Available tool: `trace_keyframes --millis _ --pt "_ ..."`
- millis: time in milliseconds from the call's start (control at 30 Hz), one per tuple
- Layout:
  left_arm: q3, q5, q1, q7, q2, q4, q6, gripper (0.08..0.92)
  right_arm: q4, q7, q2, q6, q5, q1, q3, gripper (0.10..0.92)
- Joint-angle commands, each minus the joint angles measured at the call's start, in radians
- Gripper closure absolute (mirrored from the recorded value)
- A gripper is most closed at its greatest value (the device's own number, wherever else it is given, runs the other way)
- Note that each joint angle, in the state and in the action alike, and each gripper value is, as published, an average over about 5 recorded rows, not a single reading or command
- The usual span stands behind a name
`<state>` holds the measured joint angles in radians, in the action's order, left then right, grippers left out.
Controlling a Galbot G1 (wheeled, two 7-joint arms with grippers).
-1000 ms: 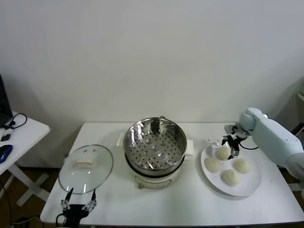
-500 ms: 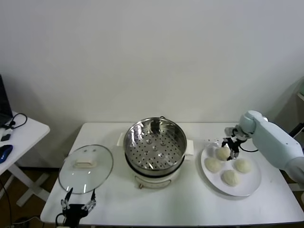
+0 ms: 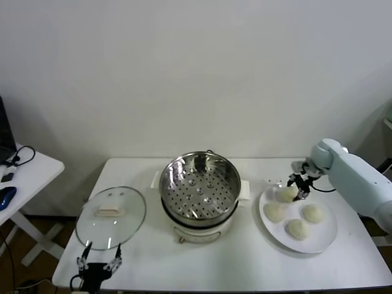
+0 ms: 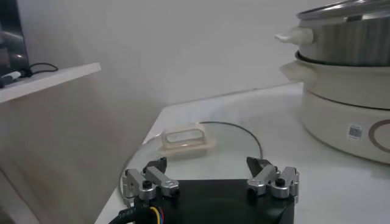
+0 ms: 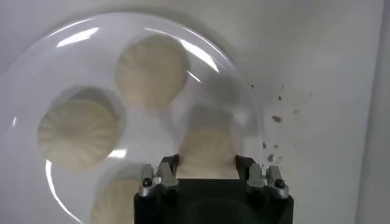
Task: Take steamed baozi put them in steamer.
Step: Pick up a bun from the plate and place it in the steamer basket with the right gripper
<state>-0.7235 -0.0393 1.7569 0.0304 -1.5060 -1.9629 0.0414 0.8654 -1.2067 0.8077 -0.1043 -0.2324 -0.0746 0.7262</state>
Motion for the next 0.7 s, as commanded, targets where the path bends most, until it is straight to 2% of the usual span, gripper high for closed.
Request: trace_keyframes --millis 33,167,400,533,700 --pt "-0.003 0.002 -0.001 -0.001 0.0 -0.002 -0.003 0.177 0.182 -0.012 -0.102 -0.006 0.222 -0.324 0.322 0.392" --pt "-0.002 0.002 0.0 -0.002 -0.001 -0.003 -0.005 0.177 0.262 -0.02 -0.094 -0.01 0.383 -0.562 0.508 0.397" --pt "0.0 0.002 -0.003 -0.002 -0.001 -0.001 -0.01 0.177 0.39 -0.013 0.002 -0.039 0.557 -0.819 0.664 0.399" --pt "-0.001 0.001 -0.003 -0.002 -0.001 0.002 -0.016 0.177 0.47 0.017 0.071 -0.129 0.575 -0.877 0.681 0.401" --pt "-0.005 0.002 -0.006 -0.003 -0.002 0.006 -0.02 0.177 0.548 0.09 0.163 -0.268 0.524 -0.869 0.677 0.387"
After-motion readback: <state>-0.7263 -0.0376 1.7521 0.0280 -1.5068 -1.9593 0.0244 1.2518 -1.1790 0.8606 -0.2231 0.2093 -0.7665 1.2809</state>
